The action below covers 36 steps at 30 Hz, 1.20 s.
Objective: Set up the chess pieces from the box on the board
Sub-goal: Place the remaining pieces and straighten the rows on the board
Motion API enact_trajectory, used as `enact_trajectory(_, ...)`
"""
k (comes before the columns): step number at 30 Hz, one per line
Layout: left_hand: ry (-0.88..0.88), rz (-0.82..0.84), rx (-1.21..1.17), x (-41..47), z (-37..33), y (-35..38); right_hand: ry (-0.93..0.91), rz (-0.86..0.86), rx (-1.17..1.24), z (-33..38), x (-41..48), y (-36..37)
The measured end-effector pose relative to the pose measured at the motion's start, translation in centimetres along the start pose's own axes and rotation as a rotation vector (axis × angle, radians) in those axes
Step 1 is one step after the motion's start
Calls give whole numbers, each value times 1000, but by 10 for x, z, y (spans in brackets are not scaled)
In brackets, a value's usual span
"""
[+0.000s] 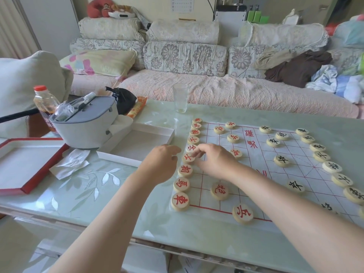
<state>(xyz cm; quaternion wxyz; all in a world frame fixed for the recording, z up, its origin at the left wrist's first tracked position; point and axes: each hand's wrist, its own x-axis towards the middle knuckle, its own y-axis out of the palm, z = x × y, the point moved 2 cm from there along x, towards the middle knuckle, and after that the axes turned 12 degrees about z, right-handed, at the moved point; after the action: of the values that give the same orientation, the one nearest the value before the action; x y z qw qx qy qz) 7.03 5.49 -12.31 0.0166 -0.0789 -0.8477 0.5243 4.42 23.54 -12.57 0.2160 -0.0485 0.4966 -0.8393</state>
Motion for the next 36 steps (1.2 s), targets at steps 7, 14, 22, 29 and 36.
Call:
enact_trajectory(7,-63,164,-11,22,-6,10,25,-12,-77,-12,17,-1)
enact_trajectory(14,-65,199,18,31,-4,17,9,7,-75,-20,27,10)
enact_trajectory(22,-47,193,22,38,-1,20,-7,-39,-34,-20,27,9)
enact_trajectory(29,-59,222,-1,39,3,19,-19,-22,1,-22,29,13)
enact_trajectory(36,-35,105,-55,56,-6,1,8,-84,17,-28,28,-7)
